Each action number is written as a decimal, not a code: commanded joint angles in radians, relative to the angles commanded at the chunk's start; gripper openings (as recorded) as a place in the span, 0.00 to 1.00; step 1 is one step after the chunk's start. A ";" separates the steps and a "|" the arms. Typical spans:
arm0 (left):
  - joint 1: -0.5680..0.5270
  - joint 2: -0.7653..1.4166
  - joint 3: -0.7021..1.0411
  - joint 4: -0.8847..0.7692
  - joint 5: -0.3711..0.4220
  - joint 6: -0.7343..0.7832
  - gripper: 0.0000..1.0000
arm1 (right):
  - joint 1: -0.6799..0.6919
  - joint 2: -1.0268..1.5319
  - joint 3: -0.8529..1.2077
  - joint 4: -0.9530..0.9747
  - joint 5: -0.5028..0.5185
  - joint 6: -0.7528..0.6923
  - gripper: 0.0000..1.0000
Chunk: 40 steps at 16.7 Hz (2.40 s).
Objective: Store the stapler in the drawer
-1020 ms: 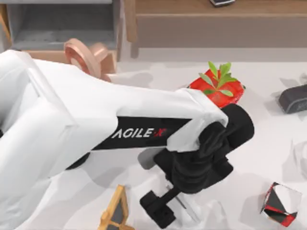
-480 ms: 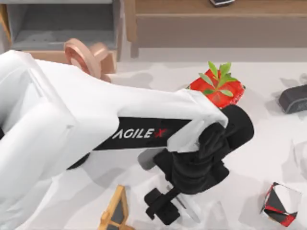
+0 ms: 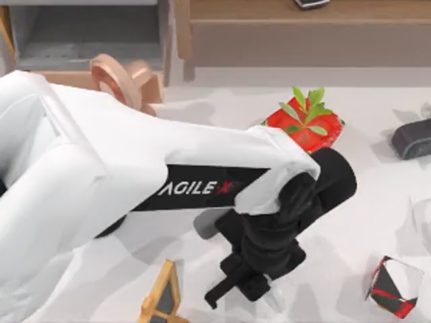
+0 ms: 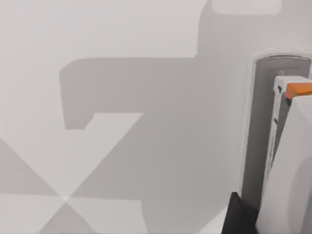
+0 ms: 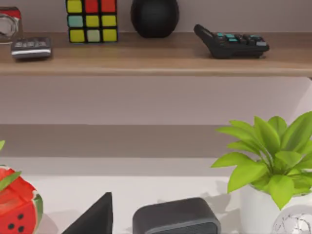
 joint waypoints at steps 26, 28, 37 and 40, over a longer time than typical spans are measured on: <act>0.108 -0.056 0.186 -0.141 -0.010 0.186 0.00 | 0.000 0.000 0.000 0.000 0.000 0.000 1.00; 0.187 -0.064 0.274 -0.169 -0.018 0.305 0.00 | 0.000 0.000 0.000 0.000 0.000 0.000 1.00; 0.697 -0.026 0.749 -0.379 -0.085 0.979 0.00 | 0.000 0.000 0.000 0.000 0.000 0.000 1.00; 0.881 0.040 0.885 -0.454 -0.105 1.212 0.00 | 0.000 0.000 0.000 0.000 0.000 0.000 1.00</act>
